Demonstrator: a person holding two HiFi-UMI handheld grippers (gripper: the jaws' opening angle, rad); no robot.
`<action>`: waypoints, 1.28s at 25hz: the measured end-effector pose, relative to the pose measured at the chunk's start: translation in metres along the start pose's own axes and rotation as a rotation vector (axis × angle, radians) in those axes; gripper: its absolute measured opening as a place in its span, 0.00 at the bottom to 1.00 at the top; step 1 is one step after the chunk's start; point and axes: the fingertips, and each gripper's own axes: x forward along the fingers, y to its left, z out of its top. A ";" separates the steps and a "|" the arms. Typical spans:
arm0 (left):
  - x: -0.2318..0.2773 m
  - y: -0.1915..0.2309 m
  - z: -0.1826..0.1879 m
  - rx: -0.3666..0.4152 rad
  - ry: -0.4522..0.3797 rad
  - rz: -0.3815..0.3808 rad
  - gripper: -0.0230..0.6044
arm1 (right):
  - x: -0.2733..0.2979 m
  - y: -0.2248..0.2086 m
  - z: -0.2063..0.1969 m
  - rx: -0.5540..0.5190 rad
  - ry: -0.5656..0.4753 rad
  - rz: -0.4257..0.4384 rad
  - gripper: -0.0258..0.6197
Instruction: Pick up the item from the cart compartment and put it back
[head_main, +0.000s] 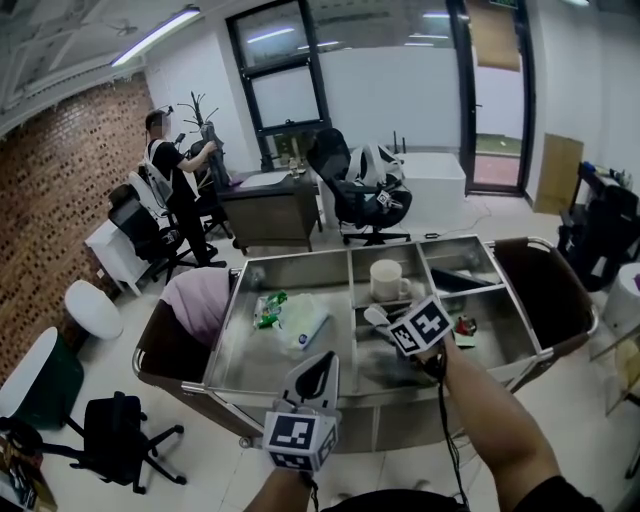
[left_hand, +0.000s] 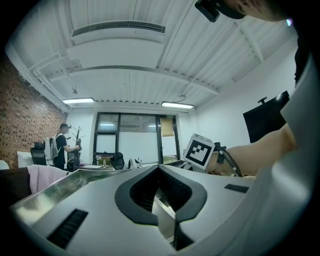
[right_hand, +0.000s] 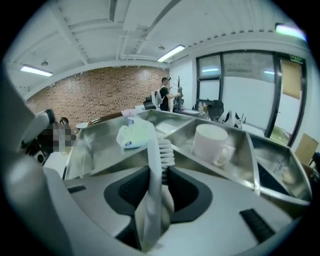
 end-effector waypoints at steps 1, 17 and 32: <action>0.000 0.000 0.000 0.000 -0.001 0.001 0.04 | -0.006 0.003 0.007 -0.012 -0.039 -0.006 0.26; 0.002 0.001 0.002 0.024 -0.011 -0.001 0.04 | -0.097 0.016 0.072 -0.006 -0.493 -0.061 0.26; 0.004 -0.002 0.007 0.009 -0.014 -0.012 0.04 | -0.180 0.036 0.091 0.011 -0.787 -0.029 0.26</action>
